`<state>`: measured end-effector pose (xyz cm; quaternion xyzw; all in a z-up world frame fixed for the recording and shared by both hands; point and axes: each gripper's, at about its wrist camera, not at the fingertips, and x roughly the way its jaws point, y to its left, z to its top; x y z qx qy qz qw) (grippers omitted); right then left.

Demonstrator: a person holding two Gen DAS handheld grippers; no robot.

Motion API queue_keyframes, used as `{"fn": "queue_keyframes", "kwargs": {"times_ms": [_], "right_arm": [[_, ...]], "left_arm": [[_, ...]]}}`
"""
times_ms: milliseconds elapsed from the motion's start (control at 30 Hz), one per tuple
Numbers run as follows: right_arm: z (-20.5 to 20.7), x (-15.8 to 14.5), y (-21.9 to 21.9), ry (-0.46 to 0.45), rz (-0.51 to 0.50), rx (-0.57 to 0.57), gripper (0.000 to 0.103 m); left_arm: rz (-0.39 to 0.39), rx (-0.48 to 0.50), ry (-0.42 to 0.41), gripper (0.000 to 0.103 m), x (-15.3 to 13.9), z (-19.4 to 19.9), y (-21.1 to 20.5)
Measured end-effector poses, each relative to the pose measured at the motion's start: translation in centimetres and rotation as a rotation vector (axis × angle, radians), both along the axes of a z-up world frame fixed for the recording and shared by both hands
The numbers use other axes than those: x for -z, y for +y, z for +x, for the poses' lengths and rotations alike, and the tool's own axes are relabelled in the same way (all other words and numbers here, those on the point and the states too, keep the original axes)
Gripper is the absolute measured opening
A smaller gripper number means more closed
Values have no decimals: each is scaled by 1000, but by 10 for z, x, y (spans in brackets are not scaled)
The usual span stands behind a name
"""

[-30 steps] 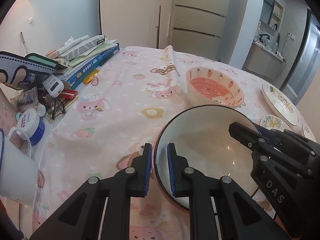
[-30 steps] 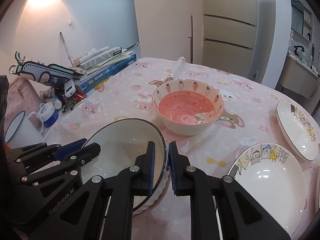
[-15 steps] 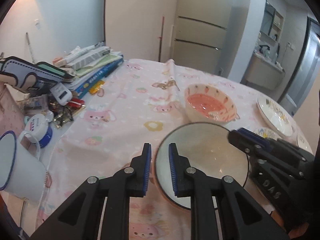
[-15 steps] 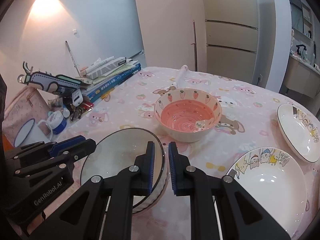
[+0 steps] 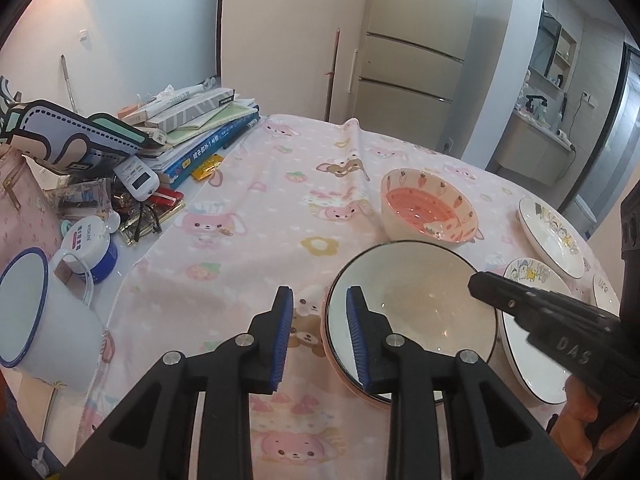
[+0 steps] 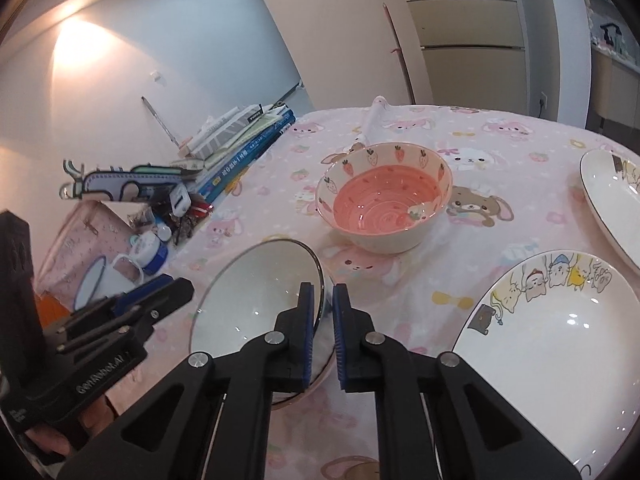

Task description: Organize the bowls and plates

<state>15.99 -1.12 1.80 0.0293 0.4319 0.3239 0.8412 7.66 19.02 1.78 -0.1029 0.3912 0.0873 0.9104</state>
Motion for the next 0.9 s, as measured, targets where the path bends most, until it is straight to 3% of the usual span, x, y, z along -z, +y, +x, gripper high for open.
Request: {"fn": "queue_keyframes", "kwargs": {"times_ms": [233, 367, 533, 567, 600, 667, 767, 833, 900], "right_arm": [[12, 11, -5, 75, 41, -9, 10], [9, 10, -3, 59, 28, -11, 10], [0, -4, -8, -27, 22, 16, 10], [-2, -10, -11, -54, 31, 21, 10], [-5, -17, -14, -82, 38, 29, 10], [-11, -32, -20, -136, 38, 42, 10], [-20, -57, -31, -217, 33, 51, 10], [-25, -77, -39, -274, 30, 70, 10], [-29, -96, -49, -325, 41, 83, 14]], "left_arm": [[-3, -19, 7, 30, 0, -6, 3], [5, -26, 10, 30, 3, -7, 1], [-8, 1, -134, 32, -17, -21, -6], [-3, 3, -158, 46, -23, -23, -8], [11, 8, -196, 68, -32, -28, -11], [46, 16, -274, 85, -47, -37, -15], [118, 24, -403, 86, -72, -53, -25], [121, 49, -480, 91, -88, -61, -32], [95, 73, -548, 103, -101, -65, -35]]}}
